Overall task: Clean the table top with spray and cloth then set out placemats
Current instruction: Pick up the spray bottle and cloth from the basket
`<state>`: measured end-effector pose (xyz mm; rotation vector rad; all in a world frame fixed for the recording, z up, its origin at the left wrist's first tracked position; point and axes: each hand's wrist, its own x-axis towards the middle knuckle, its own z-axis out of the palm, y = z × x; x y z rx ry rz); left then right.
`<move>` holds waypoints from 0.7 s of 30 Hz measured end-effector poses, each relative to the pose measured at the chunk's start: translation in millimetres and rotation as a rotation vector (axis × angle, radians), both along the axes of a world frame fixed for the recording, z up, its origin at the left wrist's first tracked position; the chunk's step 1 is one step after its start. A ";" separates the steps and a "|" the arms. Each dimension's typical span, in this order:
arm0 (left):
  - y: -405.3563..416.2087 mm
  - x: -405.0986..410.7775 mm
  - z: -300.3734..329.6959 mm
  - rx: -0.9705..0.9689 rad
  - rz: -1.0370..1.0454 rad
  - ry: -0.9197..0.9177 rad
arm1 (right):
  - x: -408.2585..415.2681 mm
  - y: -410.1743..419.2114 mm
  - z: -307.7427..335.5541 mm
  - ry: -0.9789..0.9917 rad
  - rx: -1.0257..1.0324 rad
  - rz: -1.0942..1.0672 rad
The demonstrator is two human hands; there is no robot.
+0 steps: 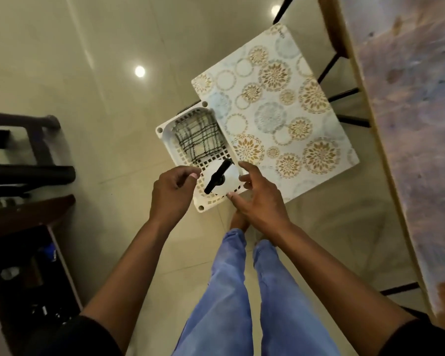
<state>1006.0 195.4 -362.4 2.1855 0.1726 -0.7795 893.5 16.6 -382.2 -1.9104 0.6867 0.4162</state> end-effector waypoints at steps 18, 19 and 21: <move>3.4 23.9 -102.9 0.239 -0.499 -0.325 | 25.8 58.6 -74.8 -0.166 -0.204 -0.156; 4.9 23.8 -107.8 0.253 -0.505 -0.351 | 26.5 59.9 -75.6 -0.171 -0.214 -0.165; 7.9 24.6 -116.8 0.278 -0.507 -0.409 | 28.3 62.7 -76.2 -0.182 -0.198 -0.190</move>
